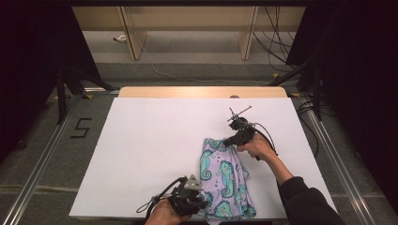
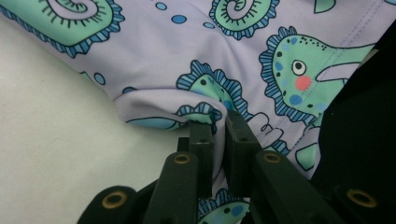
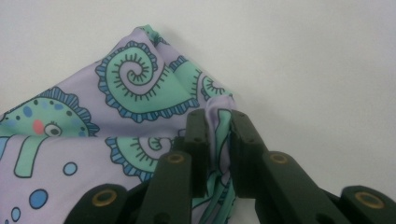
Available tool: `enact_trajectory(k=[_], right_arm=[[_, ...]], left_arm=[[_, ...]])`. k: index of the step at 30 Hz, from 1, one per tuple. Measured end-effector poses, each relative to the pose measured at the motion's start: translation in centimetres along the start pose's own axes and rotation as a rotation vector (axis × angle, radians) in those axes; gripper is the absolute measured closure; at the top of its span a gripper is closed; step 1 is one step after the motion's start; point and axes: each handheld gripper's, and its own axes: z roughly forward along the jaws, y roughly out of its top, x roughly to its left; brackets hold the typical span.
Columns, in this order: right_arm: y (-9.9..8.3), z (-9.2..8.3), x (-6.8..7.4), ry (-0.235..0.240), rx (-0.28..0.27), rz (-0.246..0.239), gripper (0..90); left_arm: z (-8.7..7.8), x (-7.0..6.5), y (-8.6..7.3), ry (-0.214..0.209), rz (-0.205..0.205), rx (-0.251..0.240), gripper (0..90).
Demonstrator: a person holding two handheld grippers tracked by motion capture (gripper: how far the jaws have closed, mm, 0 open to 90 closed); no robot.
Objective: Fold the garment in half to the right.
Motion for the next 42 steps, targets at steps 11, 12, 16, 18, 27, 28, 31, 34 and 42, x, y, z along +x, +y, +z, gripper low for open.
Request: enact_trajectory(k=[11, 12, 16, 18, 27, 28, 31, 34, 42], right_arm=[[0.5, 0.4, 0.3, 0.001, -0.026, -0.015, 80.2], [0.6, 0.5, 0.4, 0.003, -0.027, -0.015, 80.2], [1.0, 0.8, 0.5, 0.004, -0.029, -0.019, 80.3], [1.1, 0.9, 0.6, 0.003, -0.032, -0.021, 80.2], [1.8, 1.4, 0.8, 0.006, -0.044, -0.026, 80.2], [1.8, 1.4, 0.8, 0.007, -0.045, -0.028, 80.2], [2.0, 1.6, 0.9, 0.003, -0.048, -0.03, 80.2], [2.2, 1.7, 1.0, 0.003, -0.053, -0.034, 80.3], [2.6, 2.0, 1.1, 0.003, -0.069, -0.042, 80.2]], left_arm=[[-0.4, 0.4, -0.1, 0.012, -0.004, -0.006, 83.1], [-0.5, 0.5, -0.1, 0.013, -0.007, -0.009, 83.1], [-0.7, 0.8, -0.2, 0.019, -0.005, -0.005, 83.1], [-0.8, 0.9, -0.2, 0.023, -0.01, -0.008, 83.1], [-1.5, 1.7, -0.3, 0.038, -0.015, -0.009, 83.0], [-1.5, 1.8, -0.3, 0.039, -0.014, -0.007, 83.0], [-1.6, 1.9, -0.3, 0.04, -0.014, -0.008, 83.0], [-1.6, 2.0, -0.3, 0.044, -0.019, -0.008, 83.0], [-1.8, 2.5, -0.3, 0.047, -0.02, -0.006, 83.0]])
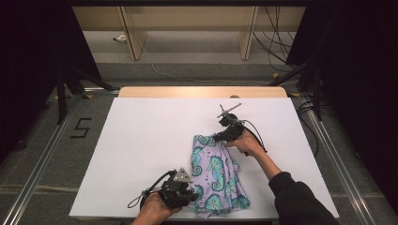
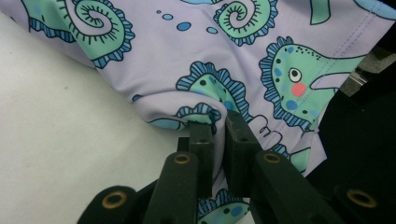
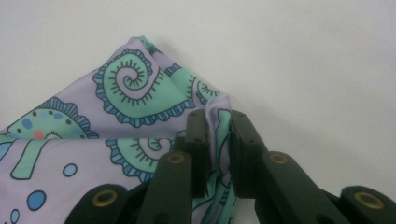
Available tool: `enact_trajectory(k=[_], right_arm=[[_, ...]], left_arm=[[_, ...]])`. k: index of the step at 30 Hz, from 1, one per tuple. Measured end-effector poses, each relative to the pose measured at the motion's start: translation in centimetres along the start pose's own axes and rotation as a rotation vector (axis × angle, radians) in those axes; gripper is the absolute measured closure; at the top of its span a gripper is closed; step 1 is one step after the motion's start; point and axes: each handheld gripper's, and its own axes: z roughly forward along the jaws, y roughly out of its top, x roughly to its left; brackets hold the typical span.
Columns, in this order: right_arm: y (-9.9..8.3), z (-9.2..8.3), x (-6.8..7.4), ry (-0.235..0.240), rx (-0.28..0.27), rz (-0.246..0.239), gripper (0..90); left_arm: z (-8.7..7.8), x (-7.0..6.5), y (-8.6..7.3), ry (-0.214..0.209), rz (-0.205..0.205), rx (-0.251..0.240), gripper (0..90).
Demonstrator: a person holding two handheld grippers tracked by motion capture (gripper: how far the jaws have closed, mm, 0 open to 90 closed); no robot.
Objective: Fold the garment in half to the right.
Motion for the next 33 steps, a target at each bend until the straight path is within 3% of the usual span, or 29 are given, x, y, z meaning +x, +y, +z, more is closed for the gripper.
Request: enact_trajectory(k=[11, 33], right_arm=[[0.7, 0.5, -0.1, 0.002, -0.022, 0.003, 80.3], [2.9, 1.7, -0.7, -0.016, -0.071, 0.054, 80.4]], left_arm=[[-0.3, 0.7, 0.0, 0.015, -0.016, -0.002, 83.0], [-1.6, 3.8, 0.1, 0.077, -0.074, -0.029, 83.0]])
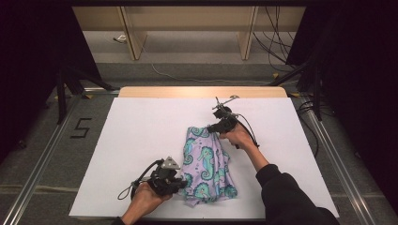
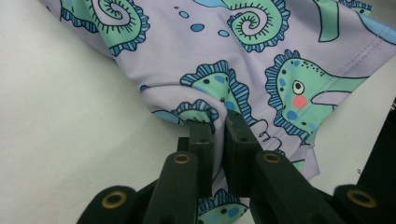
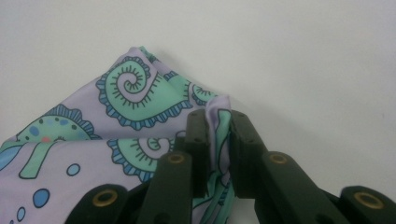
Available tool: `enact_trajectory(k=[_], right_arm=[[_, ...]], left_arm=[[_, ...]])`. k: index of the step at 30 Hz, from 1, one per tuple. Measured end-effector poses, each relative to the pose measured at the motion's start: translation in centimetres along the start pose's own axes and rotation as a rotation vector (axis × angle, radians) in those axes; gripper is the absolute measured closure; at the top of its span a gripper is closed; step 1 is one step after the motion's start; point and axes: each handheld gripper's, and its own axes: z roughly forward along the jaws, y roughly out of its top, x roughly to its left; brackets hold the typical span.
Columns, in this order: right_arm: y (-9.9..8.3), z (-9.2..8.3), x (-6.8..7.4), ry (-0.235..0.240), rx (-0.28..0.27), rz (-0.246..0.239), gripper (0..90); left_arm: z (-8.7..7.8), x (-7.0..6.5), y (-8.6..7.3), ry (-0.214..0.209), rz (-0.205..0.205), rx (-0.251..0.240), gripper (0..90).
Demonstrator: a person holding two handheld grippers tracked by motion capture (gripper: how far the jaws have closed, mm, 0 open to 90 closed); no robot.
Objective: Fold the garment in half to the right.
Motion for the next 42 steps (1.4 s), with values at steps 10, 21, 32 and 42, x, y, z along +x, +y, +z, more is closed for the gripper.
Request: enact_trajectory(k=[10, 21, 32, 42], right_arm=[[0.3, 0.5, -0.3, -0.014, -0.011, 0.003, 80.3], [0.4, 0.8, -0.8, -0.022, -0.012, 0.013, 79.9], [0.4, 0.8, -1.0, -0.026, -0.017, 0.009, 79.7], [0.5, 0.8, -1.7, -0.044, -0.029, 0.027, 79.7]], left_arm=[[0.6, 0.2, 0.4, 0.015, 0.006, -0.001, 83.0], [1.0, 0.1, 0.6, 0.032, 0.021, 0.001, 82.8], [1.4, 0.0, 0.8, 0.033, 0.035, 0.006, 82.7], [1.8, 0.6, 1.3, 0.054, 0.026, -0.009, 82.7]])
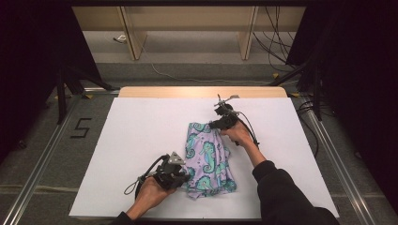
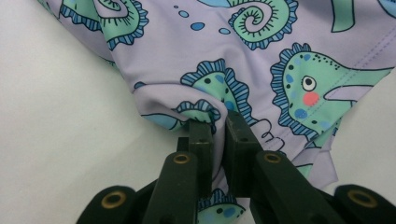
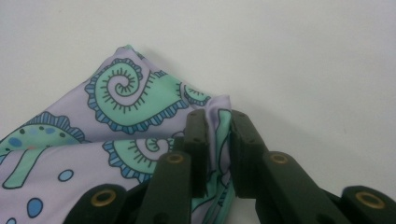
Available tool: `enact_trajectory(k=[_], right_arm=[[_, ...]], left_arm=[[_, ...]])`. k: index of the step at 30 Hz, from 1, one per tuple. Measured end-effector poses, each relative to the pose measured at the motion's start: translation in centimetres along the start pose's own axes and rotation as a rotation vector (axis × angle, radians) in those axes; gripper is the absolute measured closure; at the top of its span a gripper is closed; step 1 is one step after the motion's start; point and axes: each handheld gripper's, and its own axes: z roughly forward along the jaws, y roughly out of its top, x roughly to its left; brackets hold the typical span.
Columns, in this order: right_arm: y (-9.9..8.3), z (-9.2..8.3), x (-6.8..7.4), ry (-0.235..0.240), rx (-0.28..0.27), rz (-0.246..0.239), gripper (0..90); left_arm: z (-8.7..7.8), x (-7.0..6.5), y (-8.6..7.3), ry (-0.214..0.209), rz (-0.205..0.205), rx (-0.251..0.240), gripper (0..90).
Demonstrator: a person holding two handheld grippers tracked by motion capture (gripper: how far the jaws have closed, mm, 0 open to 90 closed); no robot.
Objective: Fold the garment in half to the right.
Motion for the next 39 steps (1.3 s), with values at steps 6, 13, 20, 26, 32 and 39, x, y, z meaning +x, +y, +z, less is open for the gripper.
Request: enact_trajectory(k=[6, 13, 20, 26, 32, 39], right_arm=[[-0.1, 0.0, -0.3, 0.002, -0.003, 0.011, 73.0], [0.0, -0.5, -0.9, -0.01, -0.023, 0.03, 67.3], [0.0, -1.7, -1.1, -0.03, -0.037, 0.035, 59.5], [-0.1, -3.8, -0.9, -0.031, -0.056, 0.043, 45.9], [-0.9, -5.8, 0.5, -0.03, -0.09, 0.001, 37.7], [-2.1, -8.2, 2.6, -0.017, -0.139, -0.044, 33.6]], left_arm=[[0.1, -0.2, 0.0, -0.007, 0.002, 0.003, 81.4], [0.2, -0.4, 0.0, -0.015, 0.004, 0.004, 79.4], [-0.1, -0.6, 0.1, -0.072, -0.024, 0.013, 57.0], [-1.3, -1.1, 0.0, -0.073, -0.061, -0.024, 34.0], [-3.4, -1.4, 0.2, -0.026, -0.054, -0.141, 28.5], [-5.0, -0.4, 0.1, 0.034, -0.082, -0.285, 20.7]])
